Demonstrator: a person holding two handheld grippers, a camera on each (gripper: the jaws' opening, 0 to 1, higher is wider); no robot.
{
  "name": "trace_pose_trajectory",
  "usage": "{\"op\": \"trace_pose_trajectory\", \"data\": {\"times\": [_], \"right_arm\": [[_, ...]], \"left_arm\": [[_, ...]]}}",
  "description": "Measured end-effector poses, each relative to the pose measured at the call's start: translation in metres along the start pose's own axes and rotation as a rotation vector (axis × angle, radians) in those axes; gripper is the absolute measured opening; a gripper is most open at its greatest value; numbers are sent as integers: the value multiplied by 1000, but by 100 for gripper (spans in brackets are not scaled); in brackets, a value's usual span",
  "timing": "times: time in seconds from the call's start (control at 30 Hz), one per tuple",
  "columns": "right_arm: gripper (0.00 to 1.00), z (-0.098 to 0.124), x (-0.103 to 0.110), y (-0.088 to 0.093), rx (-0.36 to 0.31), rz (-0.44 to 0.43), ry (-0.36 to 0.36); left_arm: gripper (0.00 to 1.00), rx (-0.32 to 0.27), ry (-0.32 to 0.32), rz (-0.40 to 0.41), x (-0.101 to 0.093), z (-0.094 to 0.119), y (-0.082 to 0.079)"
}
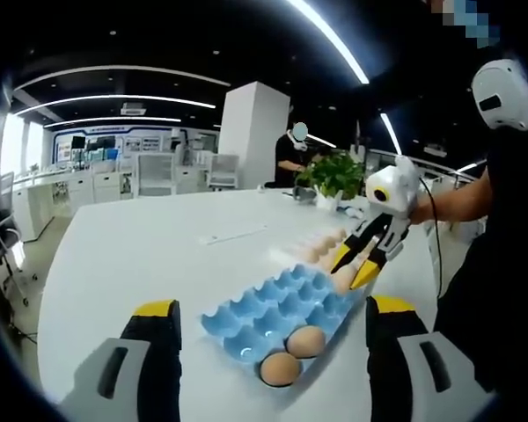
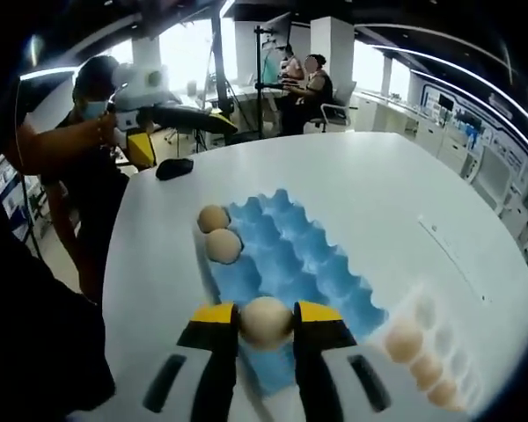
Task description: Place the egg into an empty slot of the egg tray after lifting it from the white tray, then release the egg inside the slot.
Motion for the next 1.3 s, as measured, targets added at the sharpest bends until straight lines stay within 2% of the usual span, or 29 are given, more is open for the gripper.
{"op": "trace_pose_trajectory", "data": {"times": [0.8,1.3], "right_arm": [[24,-37,14,-19,-14,38,-76],[24,-56,16,-21,-22,41,-99]], "left_arm": [[86,8,7,9,2,0,2],[84,4,5,15,2,1,2]]}}
Point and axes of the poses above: the point that each gripper's makers call its tool centre point, and the gripper's own axes: z roughly backward along the fingers, x roughly to its left, y roughly out of its underside, the point moved 3 cm from there along z, roughly backward along the fingers, and after that the axes turned 9 degrees about -y, right-handed, at the moved point
